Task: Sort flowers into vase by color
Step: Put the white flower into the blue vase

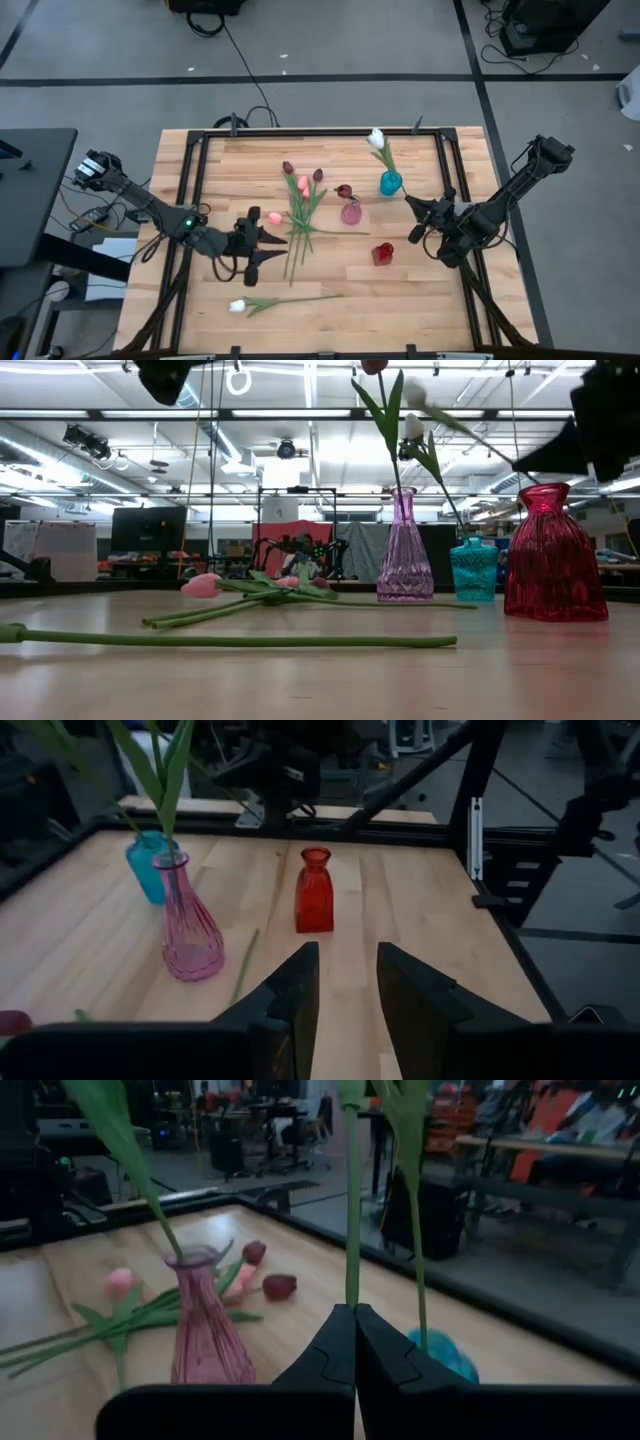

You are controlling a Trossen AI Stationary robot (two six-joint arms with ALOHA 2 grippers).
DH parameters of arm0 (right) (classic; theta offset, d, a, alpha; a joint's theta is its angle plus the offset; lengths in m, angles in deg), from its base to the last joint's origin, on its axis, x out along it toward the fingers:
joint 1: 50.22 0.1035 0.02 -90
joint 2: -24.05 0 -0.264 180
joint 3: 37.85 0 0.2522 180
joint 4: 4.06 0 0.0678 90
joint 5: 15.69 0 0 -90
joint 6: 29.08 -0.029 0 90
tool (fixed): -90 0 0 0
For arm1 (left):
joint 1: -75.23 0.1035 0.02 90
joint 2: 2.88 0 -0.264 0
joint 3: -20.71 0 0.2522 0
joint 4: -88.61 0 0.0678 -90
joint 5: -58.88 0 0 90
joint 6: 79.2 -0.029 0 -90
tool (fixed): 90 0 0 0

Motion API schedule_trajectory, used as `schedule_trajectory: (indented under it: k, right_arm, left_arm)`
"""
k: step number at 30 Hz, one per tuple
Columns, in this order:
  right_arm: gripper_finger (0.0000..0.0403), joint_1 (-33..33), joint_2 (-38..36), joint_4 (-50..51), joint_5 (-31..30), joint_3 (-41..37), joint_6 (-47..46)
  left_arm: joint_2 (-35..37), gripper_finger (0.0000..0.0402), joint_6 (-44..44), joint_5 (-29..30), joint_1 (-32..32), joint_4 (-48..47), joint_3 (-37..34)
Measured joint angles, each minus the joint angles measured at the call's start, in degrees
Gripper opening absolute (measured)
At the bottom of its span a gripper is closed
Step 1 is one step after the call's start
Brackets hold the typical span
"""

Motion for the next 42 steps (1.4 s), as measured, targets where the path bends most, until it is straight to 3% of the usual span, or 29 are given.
schedule_trajectory:
  k: [3,5,10,13,15,17,21,28,33,35,37,42]
  right_arm:
    - [0.0005,0.6,-1.7,-5.6,1.3,-3.1,0.8]
    - [0.0005,1.6,-2.1,-14.6,2.6,-4.0,8.2]
    - [0.0005,1.9,-2.1,-49.2,9.6,-2.0,45.6]
    - [0.0005,0.8,-2.1,-71.3,19.8,-0.3,69.0]
    - [0.0005,0.0,-2.2,-79.3,26.9,1.6,80.1]
    - [0.0005,-0.9,-3.1,-80.2,29.9,3.6,87.0]
    - [0.0005,-6.3,-5.8,-73.4,33.5,5.1,86.0]
    - [0.0005,-20.0,-4.5,-59.3,55.8,5.0,66.4]
    - [0.0005,-27.2,-3.0,-60.3,57.0,5.0,68.8]
    - [0.0005,-30.4,-4.0,-62.4,60.3,3.6,69.1]
    - [0.0005,-33.5,-5.8,-66.4,63.4,0.6,69.1]
    - [0.0005,-41.8,-9.7,-78.9,64.7,-10.8,68.0]
  left_arm:
    - [0.0,0.011,0.6,-5.2,3.2,0.0,0.0]
    - [0.0,0.011,0.3,-7.4,4.7,0.1,0.0]
    - [0.0,0.011,-1.5,-9.9,6.9,0.4,0.0]
    - [0.0,0.011,-1.5,-11.7,8.0,0.6,0.0]
    - [0.0,0.011,-1.4,-12.4,8.3,0.7,0.0]
    - [0.0,0.011,-1.4,-13.4,8.3,1.3,0.0]
    - [0.0,0.011,-1.4,-14.5,8.3,1.0,0.0]
    - [0.0,0.011,-1.4,-14.5,8.3,0.1,0.0]
    - [0.0,0.011,-1.4,-14.5,8.3,0.1,0.0]
    - [0.0,0.011,-1.4,-14.5,8.3,0.0,0.0]
    - [0.0,0.011,-1.4,-14.5,8.3,0.1,0.0]
    - [0.0,0.011,-1.5,-14.4,8.3,1.7,0.0]
